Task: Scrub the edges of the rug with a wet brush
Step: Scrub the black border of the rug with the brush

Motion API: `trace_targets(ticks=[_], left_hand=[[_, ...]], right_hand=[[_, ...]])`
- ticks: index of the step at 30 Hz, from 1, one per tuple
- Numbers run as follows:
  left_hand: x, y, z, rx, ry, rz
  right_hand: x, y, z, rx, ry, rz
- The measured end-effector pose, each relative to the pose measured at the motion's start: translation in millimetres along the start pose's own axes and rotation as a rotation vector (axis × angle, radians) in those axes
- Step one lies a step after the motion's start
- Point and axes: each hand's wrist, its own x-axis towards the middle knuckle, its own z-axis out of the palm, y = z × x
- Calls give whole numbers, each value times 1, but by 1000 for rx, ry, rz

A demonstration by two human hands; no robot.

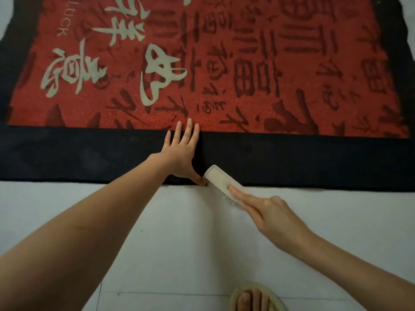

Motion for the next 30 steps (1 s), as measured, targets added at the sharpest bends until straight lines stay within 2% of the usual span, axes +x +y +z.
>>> trace_targets(ticks=[3, 4, 7, 10, 12, 15, 16, 20, 22, 23, 25, 26, 28, 30], left_hand=[[1, 5, -16, -19, -44, -15], [4, 11, -22, -28, -23, -11], [13, 35, -27, -39, 65, 27], [18, 39, -9, -35, 86, -5], [20, 36, -5, -16, 91, -2], [21, 39, -8, -13, 60, -11], [22, 41, -10, -19, 60, -16], [20, 34, -6, -51, 90, -9], [19, 32, -7, -55, 80, -8], [18, 34, -8, -58, 69, -12], [18, 42, -12, -111, 54, -34], [19, 49, -14, -165, 58, -40], [24, 63, -15, -223, 143, 15], [32, 72, -9, -142, 266, 133]], right_hand=[[43, -2, -34, 114, 368, 71], [58, -6, -39, 111, 415, 119], [81, -35, -14, 76, 325, 219], [66, -34, 6, -16, 243, 176], [55, 6, -16, -213, 270, 247], [39, 43, -44, -185, 414, 507], [41, 31, -37, -172, 418, 502], [48, -37, 8, -145, 111, 222], [49, -17, -11, -307, 137, 212], [49, 0, -29, -342, 160, 297], [41, 20, -48, -216, 266, 456], [36, 16, -46, -124, 315, 468], [26, -9, -26, 28, 323, 426], [11, -29, -4, 113, 333, 374]])
